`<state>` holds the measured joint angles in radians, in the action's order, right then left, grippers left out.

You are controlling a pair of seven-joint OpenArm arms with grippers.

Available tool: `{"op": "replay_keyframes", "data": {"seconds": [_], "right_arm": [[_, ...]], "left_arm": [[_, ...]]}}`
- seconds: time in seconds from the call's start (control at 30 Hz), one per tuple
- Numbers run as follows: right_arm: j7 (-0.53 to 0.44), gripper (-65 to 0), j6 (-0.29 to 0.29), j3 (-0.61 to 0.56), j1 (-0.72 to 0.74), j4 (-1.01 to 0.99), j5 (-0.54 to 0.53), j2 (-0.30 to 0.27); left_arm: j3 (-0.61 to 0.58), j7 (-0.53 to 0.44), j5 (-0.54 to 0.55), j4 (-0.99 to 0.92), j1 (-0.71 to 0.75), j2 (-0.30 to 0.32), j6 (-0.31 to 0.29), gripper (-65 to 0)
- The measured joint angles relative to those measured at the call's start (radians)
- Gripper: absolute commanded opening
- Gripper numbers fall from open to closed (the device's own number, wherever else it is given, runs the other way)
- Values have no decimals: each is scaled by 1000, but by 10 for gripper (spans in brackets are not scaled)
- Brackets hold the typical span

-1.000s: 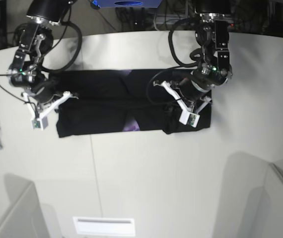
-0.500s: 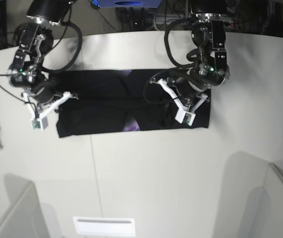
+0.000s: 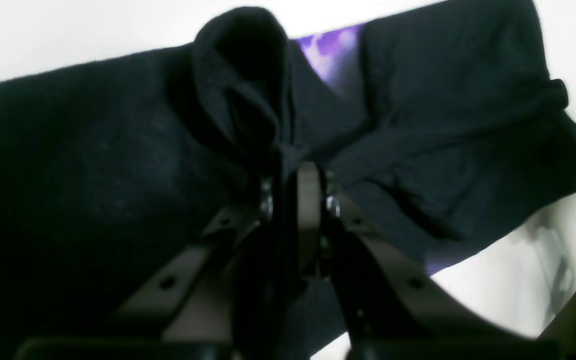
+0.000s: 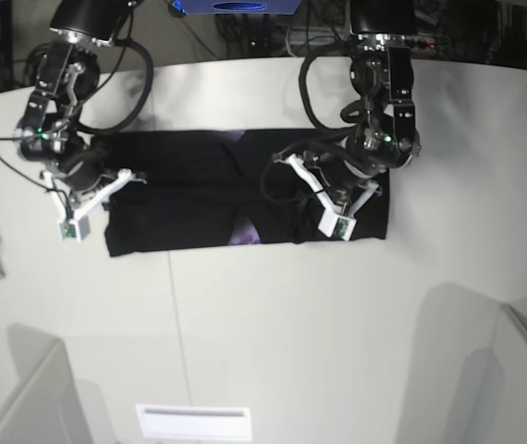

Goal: Fold the T-shirt properly
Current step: 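Grasp the strip's middle with the left gripper and hold it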

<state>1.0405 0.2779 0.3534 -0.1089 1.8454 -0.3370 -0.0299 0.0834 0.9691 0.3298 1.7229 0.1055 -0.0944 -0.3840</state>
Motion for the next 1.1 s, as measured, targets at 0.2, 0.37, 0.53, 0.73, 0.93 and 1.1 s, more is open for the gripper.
{"op": "replay_keyframes", "data": {"seconds": [0.2,0.37,0.53,0.73,0.93,1.1], "right_arm": [[0,-650,0,0,0,0,0,0],[0,-650,0,0,0,0,0,0],[0,-650,0,0,0,0,0,0],[0,-650,0,0,0,0,0,0],[0,-650,0,0,0,0,0,0],[0,-650,0,0,0,0,0,0]], "left_arm": [[0,0,1,-6,0,0,0,-650],[0,0,1,-7,0,0,0,-650],[0,0,1,-8,0,0,0,-650],[0,0,1,-8,0,0,0,-650],[0,0,1,-8,0,0,0,-525],[0,0,1,-8,0,0,0,-375]]}}
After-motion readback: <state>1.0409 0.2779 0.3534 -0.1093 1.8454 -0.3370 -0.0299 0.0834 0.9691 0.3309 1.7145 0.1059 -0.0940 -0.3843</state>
